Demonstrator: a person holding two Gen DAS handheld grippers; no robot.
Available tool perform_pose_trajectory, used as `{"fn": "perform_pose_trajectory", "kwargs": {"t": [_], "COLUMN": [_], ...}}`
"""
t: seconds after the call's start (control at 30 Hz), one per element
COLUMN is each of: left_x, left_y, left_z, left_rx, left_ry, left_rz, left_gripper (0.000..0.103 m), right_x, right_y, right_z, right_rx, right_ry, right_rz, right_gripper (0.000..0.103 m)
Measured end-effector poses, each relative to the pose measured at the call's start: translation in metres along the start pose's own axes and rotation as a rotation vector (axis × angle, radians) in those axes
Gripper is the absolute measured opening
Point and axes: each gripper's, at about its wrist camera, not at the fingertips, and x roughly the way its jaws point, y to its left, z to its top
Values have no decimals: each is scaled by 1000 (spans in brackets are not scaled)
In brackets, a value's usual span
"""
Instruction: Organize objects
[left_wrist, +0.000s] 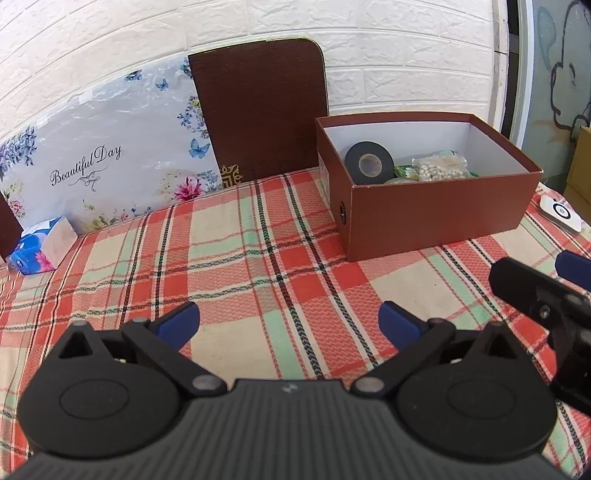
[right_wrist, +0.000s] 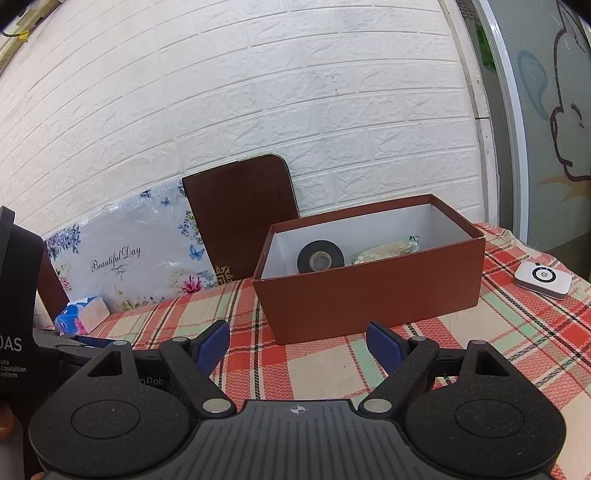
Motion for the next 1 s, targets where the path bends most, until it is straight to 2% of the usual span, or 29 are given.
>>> {"fn": "perform_pose_trajectory", "kwargs": {"t": [0.7, 1.0], "left_x": [-4, 4], "left_y": [2, 4], "left_z": [6, 2], "left_rx": [-17, -30], "left_ry": [5, 24], "left_rz": [-42, -47], "left_gripper": [103, 103], "right_x": [-3, 3], "right_y": [1, 2], "right_z": [5, 1], "right_rx": [-35, -42], "right_ry": [-23, 3], "right_rz": [-28, -29], "right_gripper": [82, 82]}}
